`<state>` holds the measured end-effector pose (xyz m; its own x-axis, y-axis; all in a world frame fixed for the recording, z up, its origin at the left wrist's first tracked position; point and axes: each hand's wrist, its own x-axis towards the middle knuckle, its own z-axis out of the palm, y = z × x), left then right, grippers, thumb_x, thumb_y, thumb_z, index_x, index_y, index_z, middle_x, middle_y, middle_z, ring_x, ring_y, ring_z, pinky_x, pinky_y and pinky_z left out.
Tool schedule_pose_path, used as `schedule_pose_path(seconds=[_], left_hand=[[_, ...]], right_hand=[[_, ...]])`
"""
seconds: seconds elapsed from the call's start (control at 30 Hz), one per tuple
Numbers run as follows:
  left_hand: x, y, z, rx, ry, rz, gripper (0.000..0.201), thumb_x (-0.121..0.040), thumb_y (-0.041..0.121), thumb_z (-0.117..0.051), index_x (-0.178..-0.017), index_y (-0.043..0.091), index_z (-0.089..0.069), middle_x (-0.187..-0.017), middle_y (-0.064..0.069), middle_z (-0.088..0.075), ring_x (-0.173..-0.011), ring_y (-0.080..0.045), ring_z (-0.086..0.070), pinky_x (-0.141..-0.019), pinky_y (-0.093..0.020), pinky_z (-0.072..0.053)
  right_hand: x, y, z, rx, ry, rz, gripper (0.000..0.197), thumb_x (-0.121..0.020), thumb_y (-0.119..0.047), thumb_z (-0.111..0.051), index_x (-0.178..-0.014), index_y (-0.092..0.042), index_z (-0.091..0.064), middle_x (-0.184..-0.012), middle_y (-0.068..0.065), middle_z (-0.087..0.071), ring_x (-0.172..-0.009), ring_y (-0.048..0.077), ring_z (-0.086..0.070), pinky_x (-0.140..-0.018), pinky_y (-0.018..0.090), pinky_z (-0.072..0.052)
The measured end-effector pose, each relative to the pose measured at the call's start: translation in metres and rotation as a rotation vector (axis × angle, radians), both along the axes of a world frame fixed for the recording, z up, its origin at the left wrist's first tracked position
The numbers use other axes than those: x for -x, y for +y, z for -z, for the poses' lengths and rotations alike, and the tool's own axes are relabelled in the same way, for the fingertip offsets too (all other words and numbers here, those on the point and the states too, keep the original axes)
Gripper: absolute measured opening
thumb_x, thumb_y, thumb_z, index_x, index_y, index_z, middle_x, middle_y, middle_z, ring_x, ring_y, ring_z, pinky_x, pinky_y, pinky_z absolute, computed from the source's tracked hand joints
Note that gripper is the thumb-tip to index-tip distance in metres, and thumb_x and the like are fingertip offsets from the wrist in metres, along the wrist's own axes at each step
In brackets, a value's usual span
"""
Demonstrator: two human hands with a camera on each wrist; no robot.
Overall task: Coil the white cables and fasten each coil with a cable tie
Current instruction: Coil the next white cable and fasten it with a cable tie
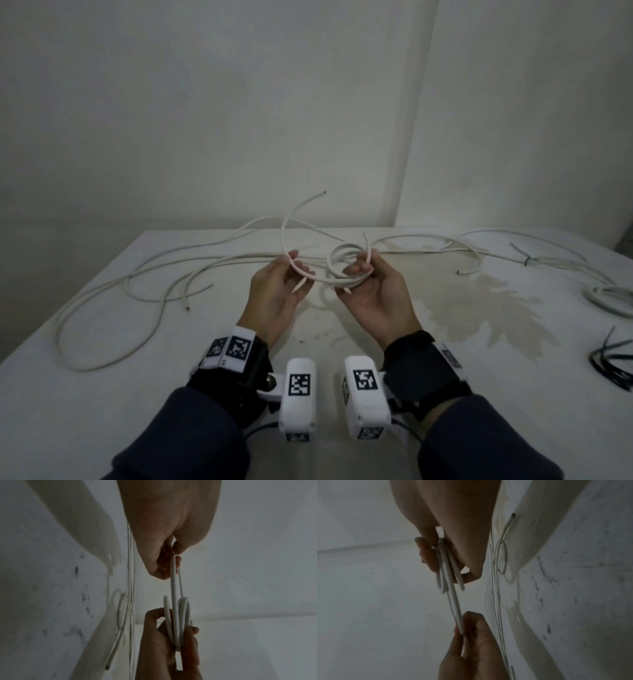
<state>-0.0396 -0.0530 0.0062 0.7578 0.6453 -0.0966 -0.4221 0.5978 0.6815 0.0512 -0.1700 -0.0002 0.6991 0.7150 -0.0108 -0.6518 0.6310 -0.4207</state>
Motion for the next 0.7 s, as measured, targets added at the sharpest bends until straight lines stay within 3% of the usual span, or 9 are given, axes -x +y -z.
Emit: schedule_pose_path(seconds=[0.1, 0.2, 0.3, 0.43, 0.5, 0.6, 0.7], left_hand=[[-0.002, 0.004, 0.005, -0.032, 0.037, -0.062, 0.019, -0.099, 0.009, -0.041, -0.093, 0.004, -0.058, -0.057, -0.001, -0.05, -0.047, -0.009, -0.047, -0.05, -0.02, -0.049], [-0.001, 0.009, 0.013, -0.086, 0.083, -0.07, 0.019, -0.1, 0.009, -0.041, -0.093, 0.004, -0.058, -0.06, -0.002, -0.048, -0.05, -0.01, -0.045, -0.049, -0.02, -0.048], [0.001, 0.013, 0.016, -0.185, 0.12, -0.046, 0.021, -0.101, 0.011, -0.04, -0.094, 0.005, -0.059, -0.065, -0.003, -0.049, -0.056, -0.012, -0.046, -0.055, -0.022, -0.047], [0.001, 0.015, 0.016, -0.306, 0.192, 0.012, 0.023, -0.102, 0.018, -0.04, -0.089, 0.011, -0.058, -0.082, -0.006, -0.059, -0.076, -0.018, -0.057, -0.068, -0.029, -0.051], [0.002, 0.014, 0.017, -0.352, 0.223, 0.09, 0.024, -0.103, 0.022, -0.037, -0.09, 0.013, -0.055, -0.092, -0.01, -0.064, -0.085, -0.022, -0.062, -0.073, -0.035, -0.053], [0.002, 0.013, 0.02, -0.386, 0.235, 0.171, 0.023, -0.104, 0.024, -0.034, -0.093, 0.013, -0.051, -0.081, -0.011, -0.068, -0.069, -0.019, -0.067, -0.063, -0.032, -0.058], [0.0, 0.014, 0.021, -0.386, 0.21, 0.146, 0.024, -0.104, 0.023, -0.034, -0.092, 0.013, -0.053, -0.066, -0.007, -0.058, -0.052, -0.012, -0.057, -0.051, -0.024, -0.053]], right_hand=[[0.001, 0.003, 0.003, 0.01, 0.003, -0.032, 0.037, -0.099, -0.03, -0.043, -0.073, -0.011, -0.06, -0.047, -0.006, -0.037, -0.043, 0.009, -0.039, -0.067, 0.023, -0.03], [-0.002, 0.008, 0.002, 0.062, -0.018, -0.072, 0.042, -0.101, -0.033, -0.04, -0.072, -0.009, -0.06, -0.045, -0.007, -0.031, -0.039, 0.008, -0.031, -0.06, 0.021, -0.027], [-0.004, 0.011, 0.006, 0.173, -0.058, -0.121, 0.039, -0.101, -0.033, -0.041, -0.073, -0.009, -0.055, -0.043, -0.008, -0.029, -0.037, 0.006, -0.028, -0.051, 0.018, -0.026], [-0.009, 0.013, 0.01, 0.195, -0.077, -0.25, 0.039, -0.099, -0.031, -0.041, -0.072, -0.007, -0.055, -0.041, -0.008, -0.028, -0.034, 0.005, -0.026, -0.06, 0.018, -0.015], [-0.01, 0.014, 0.01, 0.214, -0.117, -0.289, 0.038, -0.099, -0.031, -0.04, -0.072, -0.007, -0.054, -0.04, -0.009, -0.027, -0.033, 0.004, -0.026, -0.055, 0.015, -0.025], [-0.01, 0.015, 0.011, 0.26, -0.158, -0.29, 0.032, -0.095, -0.028, -0.043, -0.075, -0.005, -0.05, -0.039, -0.008, -0.027, -0.032, 0.003, -0.025, -0.037, 0.014, -0.031], [-0.007, 0.019, 0.012, 0.324, -0.199, -0.26, 0.034, -0.1, -0.026, -0.04, -0.077, -0.004, -0.049, -0.041, -0.007, -0.027, -0.033, 0.004, -0.024, -0.036, 0.014, -0.029]])
